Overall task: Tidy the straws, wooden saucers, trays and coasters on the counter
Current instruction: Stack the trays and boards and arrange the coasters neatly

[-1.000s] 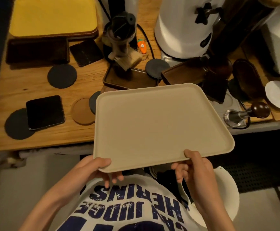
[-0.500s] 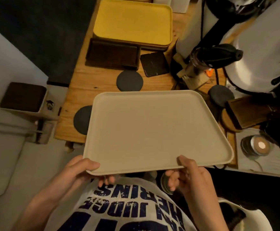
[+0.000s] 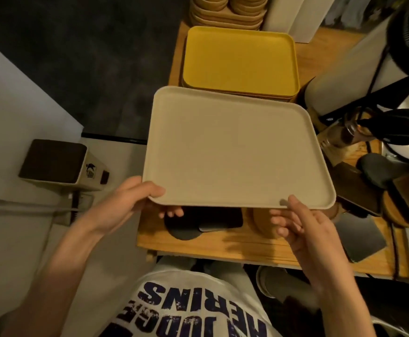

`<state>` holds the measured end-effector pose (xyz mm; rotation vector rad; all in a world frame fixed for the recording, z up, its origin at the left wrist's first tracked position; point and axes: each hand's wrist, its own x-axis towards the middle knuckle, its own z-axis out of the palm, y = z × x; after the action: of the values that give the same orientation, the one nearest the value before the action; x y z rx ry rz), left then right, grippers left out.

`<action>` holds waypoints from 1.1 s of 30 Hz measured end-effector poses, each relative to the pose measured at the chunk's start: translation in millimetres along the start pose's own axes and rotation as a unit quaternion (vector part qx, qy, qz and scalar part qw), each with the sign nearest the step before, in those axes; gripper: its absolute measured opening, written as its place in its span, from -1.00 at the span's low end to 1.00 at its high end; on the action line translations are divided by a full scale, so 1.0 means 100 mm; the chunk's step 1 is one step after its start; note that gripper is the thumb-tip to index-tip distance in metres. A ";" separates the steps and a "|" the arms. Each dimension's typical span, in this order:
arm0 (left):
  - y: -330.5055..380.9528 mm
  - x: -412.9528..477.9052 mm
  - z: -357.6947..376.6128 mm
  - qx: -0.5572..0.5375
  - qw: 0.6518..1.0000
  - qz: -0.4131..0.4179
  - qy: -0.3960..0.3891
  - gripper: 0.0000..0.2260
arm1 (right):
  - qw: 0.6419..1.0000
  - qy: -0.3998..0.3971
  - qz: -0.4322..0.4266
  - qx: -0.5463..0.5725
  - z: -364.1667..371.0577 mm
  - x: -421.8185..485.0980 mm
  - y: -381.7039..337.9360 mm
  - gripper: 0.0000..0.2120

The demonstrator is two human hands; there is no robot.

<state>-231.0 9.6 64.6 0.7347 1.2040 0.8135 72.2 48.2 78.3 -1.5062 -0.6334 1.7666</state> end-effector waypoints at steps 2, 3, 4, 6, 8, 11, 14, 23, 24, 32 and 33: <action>0.12 0.18 -0.05 0.002 1.000 0.011 -0.001 -0.71 | 1.000 -0.015 0.001 0.022 0.10 0.15 -0.08 -0.69; 0.18 0.28 -0.08 0.005 1.000 0.017 -0.001 -0.73 | 0.999 -0.023 0.001 0.042 0.15 0.24 -0.13 -0.73; 0.25 0.39 -0.09 0.009 1.000 0.027 0.001 -0.75 | 0.998 -0.033 -0.003 0.062 0.20 0.34 -0.18 -0.76; 0.36 0.58 -0.10 -0.004 0.999 0.048 0.022 -0.79 | 0.994 -0.047 -0.014 0.096 0.29 0.57 -0.28 -0.81; 0.47 0.75 -0.08 -0.043 0.994 0.074 0.065 -0.78 | 0.992 -0.047 -0.025 0.111 0.39 0.83 -0.41 -0.82; 0.54 0.97 -0.04 -0.066 0.984 0.102 0.128 -0.74 | 0.989 -0.057 -0.031 0.129 0.53 1.16 -0.55 -0.83; 0.54 1.10 0.00 -0.079 0.975 0.101 0.183 -0.73 | 0.989 -0.071 -0.036 0.122 0.58 1.40 -0.62 -0.83; 0.33 1.32 -0.05 -0.057 0.946 0.109 0.299 -0.69 | 0.988 -0.071 -0.052 0.124 0.56 1.80 -0.65 -0.81; 0.27 1.35 -0.08 -0.051 0.941 0.109 0.316 -0.69 | 0.989 -0.068 -0.053 0.123 0.56 1.84 -0.66 -0.80; -0.21 1.48 -0.21 0.082 0.879 0.117 0.454 -0.70 | 0.992 -0.055 -0.048 0.102 0.61 2.10 -0.74 -0.87; -0.27 1.50 -0.20 0.080 0.876 0.113 0.462 -0.70 | 0.993 -0.046 -0.047 0.095 0.62 2.14 -0.74 -0.87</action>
<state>-222.6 124.1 -37.4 0.6290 2.0857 1.3499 14.1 265.8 12.8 -1.2528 -0.5570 1.7780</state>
